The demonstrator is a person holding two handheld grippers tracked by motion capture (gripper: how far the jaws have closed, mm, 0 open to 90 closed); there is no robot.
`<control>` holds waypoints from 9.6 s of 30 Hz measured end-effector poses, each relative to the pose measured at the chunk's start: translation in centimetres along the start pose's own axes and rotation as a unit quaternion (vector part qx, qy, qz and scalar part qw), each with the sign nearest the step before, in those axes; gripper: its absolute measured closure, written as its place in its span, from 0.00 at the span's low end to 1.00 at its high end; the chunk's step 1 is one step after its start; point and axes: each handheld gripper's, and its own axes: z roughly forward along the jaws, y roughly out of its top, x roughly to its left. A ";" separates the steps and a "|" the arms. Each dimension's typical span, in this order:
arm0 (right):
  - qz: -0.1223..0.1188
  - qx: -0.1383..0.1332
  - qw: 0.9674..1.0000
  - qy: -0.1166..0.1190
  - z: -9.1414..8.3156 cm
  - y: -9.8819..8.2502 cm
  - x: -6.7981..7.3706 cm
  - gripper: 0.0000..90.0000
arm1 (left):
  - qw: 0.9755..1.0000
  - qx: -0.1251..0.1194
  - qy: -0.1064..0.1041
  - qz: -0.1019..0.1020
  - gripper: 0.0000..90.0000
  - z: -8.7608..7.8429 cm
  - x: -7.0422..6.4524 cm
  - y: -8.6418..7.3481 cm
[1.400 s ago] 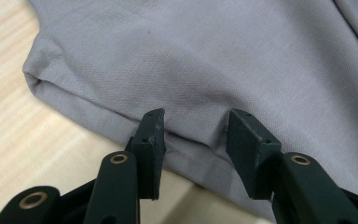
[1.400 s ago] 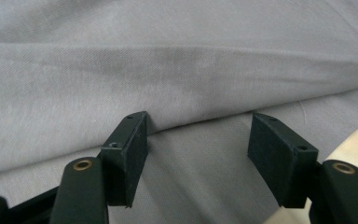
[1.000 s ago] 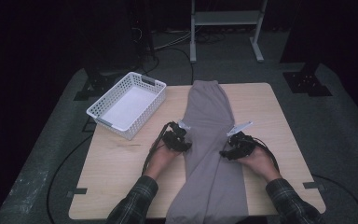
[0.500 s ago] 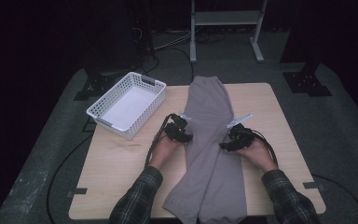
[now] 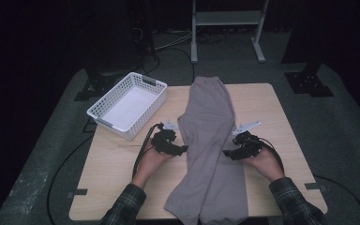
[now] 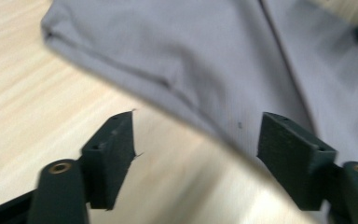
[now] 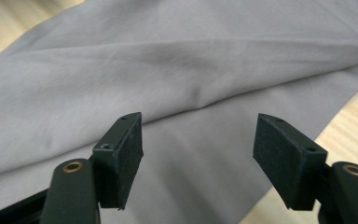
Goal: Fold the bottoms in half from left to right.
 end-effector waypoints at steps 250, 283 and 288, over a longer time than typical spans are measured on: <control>-0.118 -0.015 0.976 0.181 1.2 0.0 6.6 0.92 | 0.999 -0.022 -0.002 0.041 0.11 -3.7 -1.5 -5.7; -0.139 0.007 0.950 0.280 -6.0 -8.6 9.2 0.72 | 0.994 -0.009 -0.057 0.094 0.10 -2.4 -7.3 -5.1; -0.135 -0.008 0.954 0.266 -6.5 -8.6 8.9 0.62 | 0.991 -0.004 -0.074 0.114 0.10 -2.0 -9.1 -5.0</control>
